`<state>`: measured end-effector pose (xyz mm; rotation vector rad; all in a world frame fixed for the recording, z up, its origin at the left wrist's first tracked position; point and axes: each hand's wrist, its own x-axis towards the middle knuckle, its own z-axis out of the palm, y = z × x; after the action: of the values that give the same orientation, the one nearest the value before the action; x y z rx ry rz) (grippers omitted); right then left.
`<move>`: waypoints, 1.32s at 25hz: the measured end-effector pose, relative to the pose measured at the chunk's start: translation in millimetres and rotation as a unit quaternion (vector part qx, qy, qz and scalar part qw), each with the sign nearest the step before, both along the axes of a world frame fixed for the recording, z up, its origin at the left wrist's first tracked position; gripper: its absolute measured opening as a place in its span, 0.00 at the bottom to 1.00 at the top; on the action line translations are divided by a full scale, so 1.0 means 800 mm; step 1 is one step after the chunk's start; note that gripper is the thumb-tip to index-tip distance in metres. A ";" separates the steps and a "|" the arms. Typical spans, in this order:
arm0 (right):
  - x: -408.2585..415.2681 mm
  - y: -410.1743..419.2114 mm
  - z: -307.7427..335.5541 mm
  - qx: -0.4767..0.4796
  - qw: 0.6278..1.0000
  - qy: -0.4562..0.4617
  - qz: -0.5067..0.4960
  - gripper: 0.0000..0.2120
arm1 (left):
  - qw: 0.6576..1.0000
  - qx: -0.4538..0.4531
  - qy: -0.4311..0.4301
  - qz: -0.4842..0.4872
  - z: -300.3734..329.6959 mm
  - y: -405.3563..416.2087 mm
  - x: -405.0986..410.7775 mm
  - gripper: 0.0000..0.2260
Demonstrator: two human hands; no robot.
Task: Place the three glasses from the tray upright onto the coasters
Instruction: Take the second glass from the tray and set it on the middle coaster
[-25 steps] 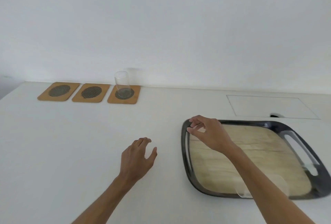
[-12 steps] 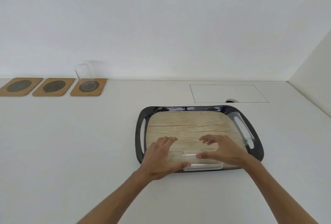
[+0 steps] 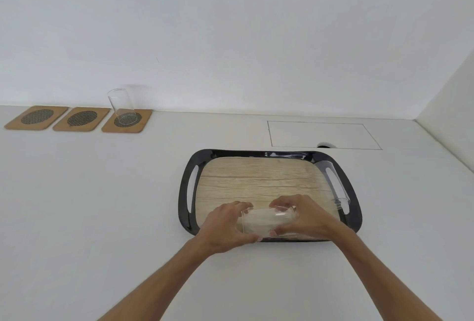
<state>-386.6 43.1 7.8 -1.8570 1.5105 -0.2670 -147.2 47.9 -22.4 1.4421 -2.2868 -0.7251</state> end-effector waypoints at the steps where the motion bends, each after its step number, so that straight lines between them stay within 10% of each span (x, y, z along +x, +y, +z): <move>1: 0.000 -0.001 0.004 -0.015 1.000 -0.009 0.002 0.34 | 1.000 -0.005 -0.002 -0.002 0.003 -0.001 0.000 0.35; 15: 0.067 -0.023 0.083 -0.158 0.950 -0.269 -0.019 0.44 | 0.970 -0.022 0.221 0.102 0.073 -0.017 -0.011 0.19; 33: 0.253 -0.067 0.069 -0.139 0.963 -0.225 -0.040 0.34 | 0.967 -0.067 0.205 0.134 0.078 -0.061 0.178 0.20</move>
<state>-184.1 -10.8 63.4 -1.7852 1.2752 -0.9166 -5.1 -1.0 39.7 1.3545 -1.7551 -0.6940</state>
